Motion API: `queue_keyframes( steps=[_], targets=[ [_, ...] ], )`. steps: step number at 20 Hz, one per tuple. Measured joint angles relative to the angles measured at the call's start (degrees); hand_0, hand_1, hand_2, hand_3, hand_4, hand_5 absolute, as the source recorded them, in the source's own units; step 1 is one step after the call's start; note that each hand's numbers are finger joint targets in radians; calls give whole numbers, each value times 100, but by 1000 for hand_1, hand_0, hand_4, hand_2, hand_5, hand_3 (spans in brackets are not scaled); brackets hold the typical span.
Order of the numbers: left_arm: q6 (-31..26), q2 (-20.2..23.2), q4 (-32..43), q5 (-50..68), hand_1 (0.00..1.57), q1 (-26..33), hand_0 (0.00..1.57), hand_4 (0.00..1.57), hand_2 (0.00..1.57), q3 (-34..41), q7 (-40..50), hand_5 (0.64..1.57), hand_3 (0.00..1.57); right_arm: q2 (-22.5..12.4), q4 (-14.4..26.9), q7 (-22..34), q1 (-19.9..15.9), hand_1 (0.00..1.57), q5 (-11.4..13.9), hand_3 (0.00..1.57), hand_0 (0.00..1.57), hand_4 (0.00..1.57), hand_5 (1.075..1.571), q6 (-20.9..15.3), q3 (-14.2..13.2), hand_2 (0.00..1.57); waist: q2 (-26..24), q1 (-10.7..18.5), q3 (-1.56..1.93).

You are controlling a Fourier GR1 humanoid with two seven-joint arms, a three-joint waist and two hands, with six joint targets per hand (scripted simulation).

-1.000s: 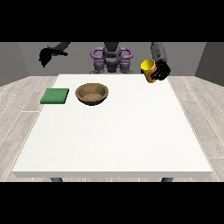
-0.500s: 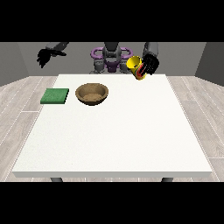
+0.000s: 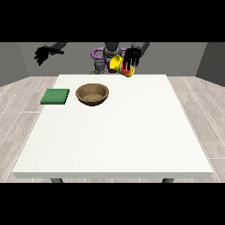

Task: Pick the cup and pour the ball into the bowl, then pick the bowl and place it on the pad

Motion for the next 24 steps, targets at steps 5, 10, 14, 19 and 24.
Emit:
queue_keyframes(
  steps=[5, 10, 14, 19, 24],
  targets=[
    [-460, -346, 190, -1068, 1498, -239, 1498, 1571, 1571, -856, 481, 1056, 1571, -37, 127, -34, -45, 0, 9, 0, 0, 0, 1571, 55, -1, 0, -81, -72, 2],
    [-1084, -664, 430, -2080, 1522, -544, 1522, 1510, 1571, -1690, 828, 1221, 1571, -5, 245, -92, -140, 0, 23, 0, 0, 0, 1570, 92, 30, 0, -5, -147, 2],
    [-1641, -772, 616, -2785, 1465, -742, 1465, 1481, 1571, -2262, 938, 1216, 1571, 11, 321, -122, -148, 0, 35, 0, 0, 0, 1571, 123, 51, 0, -79, -152, 0],
    [-2140, -1006, 617, -3401, 1446, -770, 1446, 1529, 1571, -2701, 916, 1129, 1571, -125, 443, -142, -147, 0, 7, 0, 0, 0, 1570, 169, -38, 0, -109, -13, -6],
    [-2198, -899, 528, -3580, 1480, -825, 1480, 1495, 1571, -2535, 684, 1222, 1571, -1, 324, 251, -281, 0, -68, 0, 0, 0, 1567, -5, 21, 0, -90, 63, -10]
  ],
)
